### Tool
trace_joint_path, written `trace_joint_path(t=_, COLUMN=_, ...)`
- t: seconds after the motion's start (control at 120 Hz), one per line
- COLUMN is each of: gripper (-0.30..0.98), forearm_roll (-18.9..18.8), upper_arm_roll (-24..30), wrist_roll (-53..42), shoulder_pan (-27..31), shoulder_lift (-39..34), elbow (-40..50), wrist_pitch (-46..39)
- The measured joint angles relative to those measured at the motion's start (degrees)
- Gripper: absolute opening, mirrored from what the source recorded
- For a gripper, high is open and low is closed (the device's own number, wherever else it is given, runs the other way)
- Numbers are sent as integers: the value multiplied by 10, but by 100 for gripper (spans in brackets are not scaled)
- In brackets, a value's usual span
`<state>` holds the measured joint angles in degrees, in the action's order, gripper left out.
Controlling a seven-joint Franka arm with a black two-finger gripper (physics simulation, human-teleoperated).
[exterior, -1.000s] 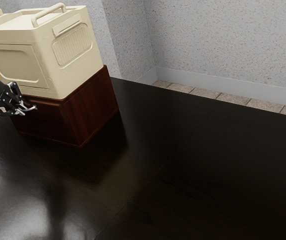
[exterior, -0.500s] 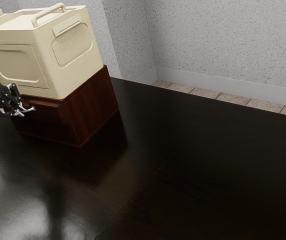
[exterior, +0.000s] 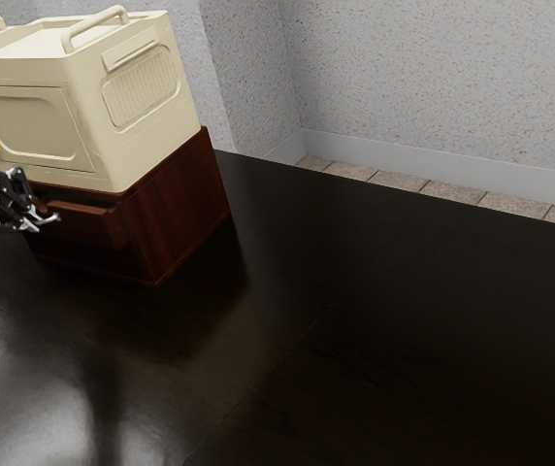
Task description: Pull the drawer handle with one arm to open the drawer
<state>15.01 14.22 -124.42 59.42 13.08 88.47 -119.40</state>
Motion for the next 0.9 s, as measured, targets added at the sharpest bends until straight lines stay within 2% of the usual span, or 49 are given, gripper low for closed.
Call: trace_joint_path(t=0.9, gripper=-4, forearm_roll=18, upper_arm_roll=-27, wrist_roll=-9, shoulder_pan=0, shoulder_lift=-57, elbow=66, wrist_pitch=-4)
